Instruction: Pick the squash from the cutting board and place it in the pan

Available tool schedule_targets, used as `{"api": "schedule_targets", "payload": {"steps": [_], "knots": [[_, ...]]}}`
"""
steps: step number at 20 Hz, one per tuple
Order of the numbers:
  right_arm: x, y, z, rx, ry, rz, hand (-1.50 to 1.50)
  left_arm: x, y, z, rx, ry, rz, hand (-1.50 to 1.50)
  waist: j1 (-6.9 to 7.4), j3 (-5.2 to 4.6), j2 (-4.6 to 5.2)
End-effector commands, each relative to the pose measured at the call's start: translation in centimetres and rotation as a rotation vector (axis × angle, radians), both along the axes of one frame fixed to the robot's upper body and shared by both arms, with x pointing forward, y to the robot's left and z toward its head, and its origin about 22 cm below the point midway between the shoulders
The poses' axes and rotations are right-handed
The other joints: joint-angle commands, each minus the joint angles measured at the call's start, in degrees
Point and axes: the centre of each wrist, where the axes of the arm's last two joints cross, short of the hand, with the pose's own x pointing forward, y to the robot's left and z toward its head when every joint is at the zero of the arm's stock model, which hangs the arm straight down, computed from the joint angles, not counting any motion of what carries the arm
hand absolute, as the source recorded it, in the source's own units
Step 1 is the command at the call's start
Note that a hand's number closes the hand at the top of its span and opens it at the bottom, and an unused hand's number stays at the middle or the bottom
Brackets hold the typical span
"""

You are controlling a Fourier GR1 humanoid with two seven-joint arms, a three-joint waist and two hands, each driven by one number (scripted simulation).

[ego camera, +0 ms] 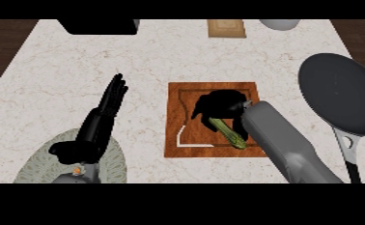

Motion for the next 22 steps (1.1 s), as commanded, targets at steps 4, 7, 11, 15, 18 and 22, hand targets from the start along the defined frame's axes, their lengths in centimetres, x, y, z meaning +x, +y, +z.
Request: {"api": "schedule_targets", "payload": {"steps": [4, 7, 11, 15, 18, 22], "knots": [[-2.0, -0.6, -1.2, 0.103, -0.047, -0.031, 1.5, 0.5, 0.2, -2.0, 0.006, -0.004, 0.021, 0.0, -1.06, 0.21, 0.81], [1.2, -4.8, -0.2, 0.101, -0.059, -0.53, 1.5, 0.4, 1.2, -0.2, 0.004, 0.008, 0.025, 0.0, -1.53, 0.25, 0.84], [2.0, -11.3, 0.6, 0.094, -0.084, -1.079, 1.5, -0.2, 1.9, -1.2, 0.023, 0.026, 0.097, 0.0, -7.43, -0.01, -0.33], [3.4, -10.9, 2.9, 0.186, -0.232, -1.503, 1.5, -0.1, 2.5, -0.9, 0.023, 0.018, 0.103, 0.0, -5.6, -0.06, -0.62], [5.1, -9.7, 6.8, 0.226, -0.458, -1.71, 1.5, -0.7, 1.9, -1.5, 0.008, 0.021, 0.073, 0.0, -3.45, -0.26, -0.5], [5.8, -5.0, 10.0, 0.398, -0.627, -1.897, 1.5, -0.4, 1.3, -0.8, 0.009, 0.004, 0.05, 0.0, -1.98, -0.03, -0.28]]}}
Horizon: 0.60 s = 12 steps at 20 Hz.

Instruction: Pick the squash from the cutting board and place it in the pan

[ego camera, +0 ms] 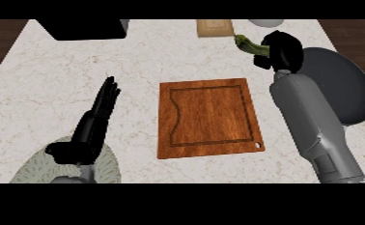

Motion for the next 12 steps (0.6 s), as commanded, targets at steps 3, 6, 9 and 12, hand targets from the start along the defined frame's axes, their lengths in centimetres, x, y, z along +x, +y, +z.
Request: {"api": "schedule_targets", "payload": {"steps": [3, 6, 9, 12], "knots": [[0.2, 5.3, 3.7, 0.075, -0.256, -0.332, 1.5, -0.5, -0.6, -0.2, -0.01, -0.005, -0.021, 0.0, 1.65, 0.16, 0.42], [-0.1, 5.9, 4.5, 0.12, -0.321, -0.46, 1.5, -0.4, -1.2, 0.2, -0.001, -0.011, -0.026, 0.0, 1.89, 0.25, 0.66], [-0.7, 4.8, 4.1, 0.155, -0.341, -0.526, 1.5, 0.4, -0.9, 0.2, -0.001, -0.025, -0.048, 0.0, 2.36, 0.31, 1.15], [-2.0, -0.4, 3.4, 0.145, -0.39, -0.578, 1.5, -0.3, -0.2, 0.5, -0.005, 0.001, -0.042, 0.0, 2.05, 0.34, 1.02]]}}
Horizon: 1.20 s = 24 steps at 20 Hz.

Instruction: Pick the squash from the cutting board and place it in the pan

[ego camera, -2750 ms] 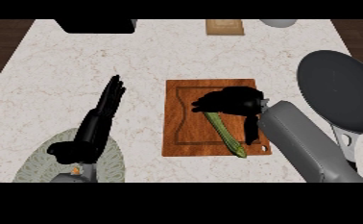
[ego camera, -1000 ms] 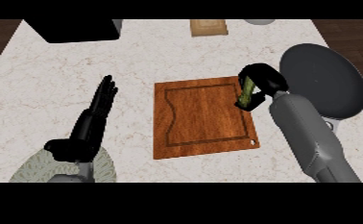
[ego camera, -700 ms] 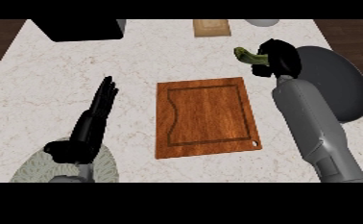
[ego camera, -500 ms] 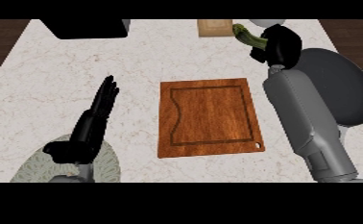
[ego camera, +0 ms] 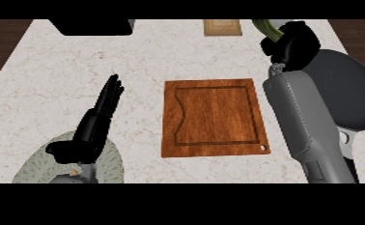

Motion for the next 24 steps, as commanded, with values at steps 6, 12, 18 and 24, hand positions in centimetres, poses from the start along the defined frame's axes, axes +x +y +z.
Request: {"api": "schedule_targets", "payload": {"steps": [6, 12, 18, 24], "knots": [[-3.1, -10.0, -3.4, -0.035, -0.104, -0.208, 1.5, 0.4, 0.0, -2.3, -0.002, -0.009, -0.022, 0.0, 0.28, 0.06, 0.48], [-3.8, -16.1, -2.8, -0.222, -0.101, -0.338, 1.5, 0.1, 0.0, -0.2, -0.01, -0.019, -0.003, 0.0, 0.88, 0.08, 0.42], [-4.6, -21.4, -4.9, -0.186, -0.25, -0.417, 1.5, 0.6, -1.1, -0.8, -0.008, -0.034, -0.029, 0.0, 1.88, 0.2, 0.97], [-6.4, -25.7, -6.0, -0.2, -0.235, -0.41, 1.5, 0.3, 0.3, 0.4, -0.012, -0.015, -0.022, 0.0, 1.89, 0.22, 0.81]]}}
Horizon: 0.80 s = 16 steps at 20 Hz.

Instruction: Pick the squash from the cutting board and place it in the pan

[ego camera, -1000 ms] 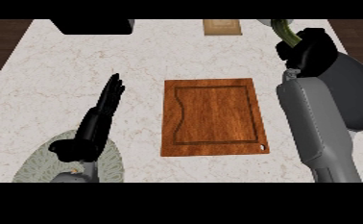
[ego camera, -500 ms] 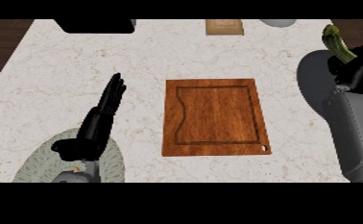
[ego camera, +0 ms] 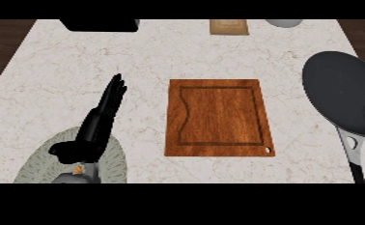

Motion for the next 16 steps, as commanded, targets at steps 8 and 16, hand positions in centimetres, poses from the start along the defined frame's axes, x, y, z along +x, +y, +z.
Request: {"api": "schedule_targets", "payload": {"steps": [8, 16], "knots": [[-0.1, -2.3, -0.9, 0.486, 0.233, 0.192, -1.5, 0.3, -0.1, -0.2, -0.001, 0.002, -0.029, 0.0, 1.54, 0.29, 0.63], [-0.3, -3.7, 0.2, 0.384, -0.034, 0.237, -1.5, 1.3, -0.6, 1.1, 0.003, -0.025, -0.048, 0.0, 1.56, 0.3, 0.83]]}}
